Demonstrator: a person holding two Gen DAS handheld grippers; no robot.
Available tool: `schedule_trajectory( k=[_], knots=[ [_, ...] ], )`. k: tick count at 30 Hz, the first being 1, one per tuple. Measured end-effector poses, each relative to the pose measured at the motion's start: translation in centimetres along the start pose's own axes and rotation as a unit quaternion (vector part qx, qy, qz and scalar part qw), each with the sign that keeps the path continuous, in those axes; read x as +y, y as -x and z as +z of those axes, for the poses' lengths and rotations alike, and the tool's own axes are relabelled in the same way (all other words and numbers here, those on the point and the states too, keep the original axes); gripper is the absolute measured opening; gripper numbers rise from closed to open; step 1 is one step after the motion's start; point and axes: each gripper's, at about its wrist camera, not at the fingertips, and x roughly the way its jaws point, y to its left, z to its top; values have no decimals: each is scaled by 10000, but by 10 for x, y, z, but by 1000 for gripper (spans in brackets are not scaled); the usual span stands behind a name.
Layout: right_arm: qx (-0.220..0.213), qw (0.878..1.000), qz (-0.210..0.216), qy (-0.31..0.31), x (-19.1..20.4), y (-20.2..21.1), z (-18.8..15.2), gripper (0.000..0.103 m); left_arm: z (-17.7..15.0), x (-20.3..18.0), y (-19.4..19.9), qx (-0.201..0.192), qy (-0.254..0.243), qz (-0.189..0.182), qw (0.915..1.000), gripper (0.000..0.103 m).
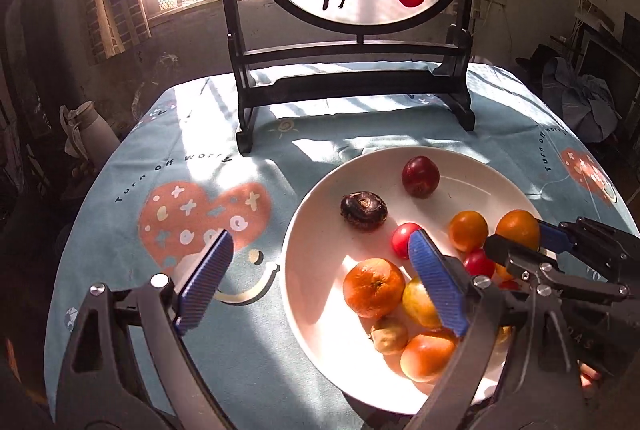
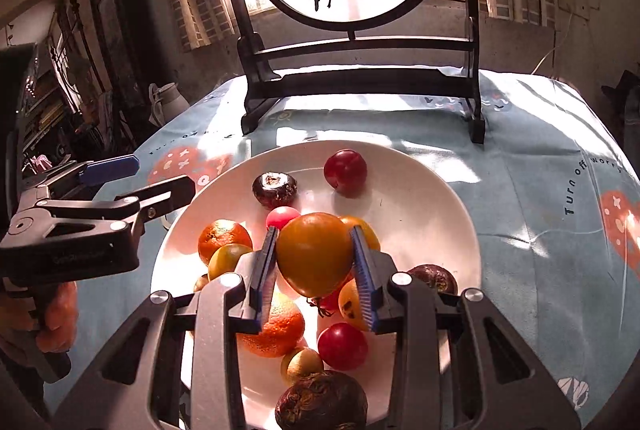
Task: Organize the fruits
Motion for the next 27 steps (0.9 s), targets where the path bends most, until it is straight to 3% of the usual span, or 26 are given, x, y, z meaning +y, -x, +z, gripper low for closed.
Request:
schedule_trajectory(
  k=[7,9,11,13,14,15,22,27],
  knots=[
    [248,9997,-7,36,10,3,-2,37,-12,4,24,-147,14,94,9998,96],
    [184,9998,-59,66,14,16,-3,68,-16,5,33,-183,54,60,9998,97],
    [-109,9997,-154,154,19,36,-4,72,-21,4,44,-247,66,41,9997,98],
    [-211,9993,-160,268,26,54,-5,83,-26,3,57,-294,63,25,9995,100],
    [-267,9990,-191,289,28,64,-6,96,-30,3,64,-311,75,14,9995,100],
    [-361,9987,-204,293,31,75,-10,100,-35,3,71,-334,91,-20,9994,100],
    [-615,9965,-309,479,40,139,-67,102,-87,7,113,-344,392,-225,9984,101],
    [-508,9957,-474,614,27,155,-127,102,-132,6,122,-242,247,-21,9994,101]
  ],
)
